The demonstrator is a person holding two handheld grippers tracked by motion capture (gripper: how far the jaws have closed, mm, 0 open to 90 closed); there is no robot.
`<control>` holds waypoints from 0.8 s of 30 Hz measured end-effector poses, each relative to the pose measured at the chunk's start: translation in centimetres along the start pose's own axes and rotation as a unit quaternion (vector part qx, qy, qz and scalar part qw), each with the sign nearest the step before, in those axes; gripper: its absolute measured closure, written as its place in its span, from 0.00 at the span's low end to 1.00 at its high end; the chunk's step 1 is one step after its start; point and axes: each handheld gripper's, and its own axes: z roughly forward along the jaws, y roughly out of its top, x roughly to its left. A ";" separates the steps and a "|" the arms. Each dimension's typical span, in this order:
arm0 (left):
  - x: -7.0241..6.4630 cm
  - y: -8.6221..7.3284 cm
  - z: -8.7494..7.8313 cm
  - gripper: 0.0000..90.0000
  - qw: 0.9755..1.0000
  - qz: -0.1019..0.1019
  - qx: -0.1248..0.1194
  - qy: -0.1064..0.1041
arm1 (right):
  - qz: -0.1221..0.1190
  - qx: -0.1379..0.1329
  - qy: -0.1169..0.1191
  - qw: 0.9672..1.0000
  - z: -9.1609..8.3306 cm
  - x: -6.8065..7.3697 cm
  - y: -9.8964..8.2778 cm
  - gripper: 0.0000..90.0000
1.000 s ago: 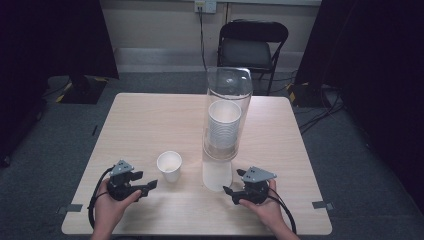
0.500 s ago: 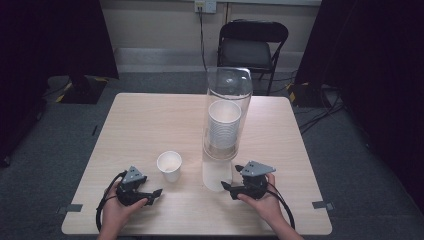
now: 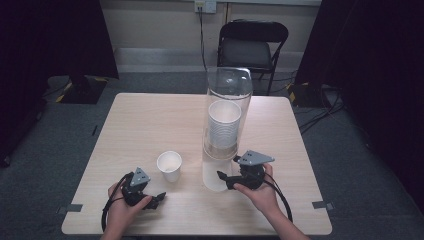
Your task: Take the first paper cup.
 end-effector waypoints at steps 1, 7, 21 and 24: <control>0.0 0.0 0.0 0.07 1.000 0.000 0.000 0.000 | -0.002 -0.003 0.001 1.000 0.1 0.0 0.2 0.23; 0.0 0.0 0.0 0.07 1.000 0.000 0.000 0.000 | -0.003 -0.024 -0.004 1.000 0.3 0.4 1.5 0.24; 0.0 0.0 0.0 0.07 1.000 0.003 0.002 0.000 | 0.004 -0.057 -0.015 0.998 1.6 0.4 2.6 0.39; 0.1 0.0 0.0 0.07 1.000 0.006 0.003 0.001 | 0.000 -0.063 -0.014 0.998 1.7 0.4 2.3 0.40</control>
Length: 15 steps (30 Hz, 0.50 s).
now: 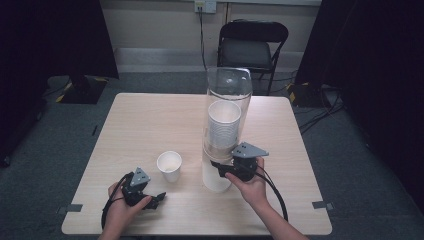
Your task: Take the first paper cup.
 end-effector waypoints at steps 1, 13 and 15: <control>0.0 0.0 0.0 0.07 1.000 0.000 0.000 0.000 | -0.003 -0.003 -0.001 1.000 0.0 0.0 -0.2 0.40; -0.1 0.0 0.0 0.07 1.000 -0.005 -0.003 0.000 | -0.007 -0.008 0.000 1.000 0.1 0.1 -0.8 0.41; 0.0 0.0 0.0 0.07 1.000 -0.004 -0.003 0.000 | -0.001 -0.009 0.003 1.000 0.1 0.0 -0.9 0.42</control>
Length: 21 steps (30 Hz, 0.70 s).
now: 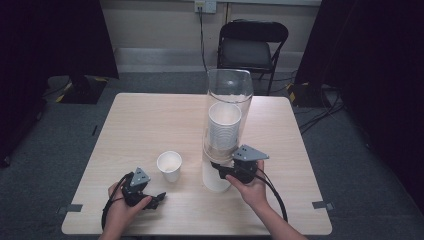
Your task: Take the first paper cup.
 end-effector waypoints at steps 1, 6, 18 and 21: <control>0.0 0.0 0.0 0.07 1.000 0.000 0.000 0.000 | -0.002 0.002 -0.002 1.000 0.0 0.0 0.0 0.42; 0.0 0.0 0.0 0.07 1.000 0.001 0.000 0.000 | -0.004 0.003 -0.003 1.000 0.0 0.0 0.0 0.42; -0.1 0.0 0.0 0.07 1.000 -0.003 -0.001 -0.001 | -0.004 0.000 -0.002 1.000 0.0 0.1 -0.1 0.42; -0.1 0.0 0.0 0.07 1.000 -0.003 0.000 -0.002 | -0.008 0.001 -0.001 1.000 0.0 0.0 -0.1 0.42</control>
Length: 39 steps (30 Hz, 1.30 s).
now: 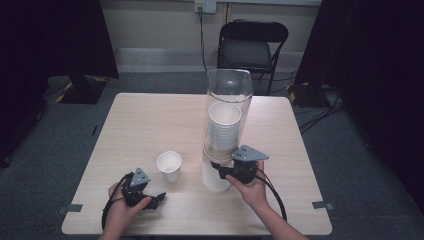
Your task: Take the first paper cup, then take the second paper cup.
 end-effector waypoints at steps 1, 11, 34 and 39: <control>0.0 0.0 0.0 0.07 1.000 0.003 0.000 0.001 | 0.001 0.001 0.000 1.000 0.0 0.0 0.0 0.42; 0.1 0.1 0.1 0.07 1.000 0.004 0.000 0.002 | 0.000 -0.018 -0.011 1.000 0.0 0.4 -0.8 0.42; 0.0 0.1 0.0 0.07 1.000 0.010 0.005 -0.004 | -0.008 0.141 0.012 0.990 -0.1 -0.3 -6.2 0.42; -0.1 0.0 0.0 0.07 1.000 0.013 0.003 -0.010 | -0.012 0.147 0.017 0.989 -0.9 -0.4 -6.4 0.42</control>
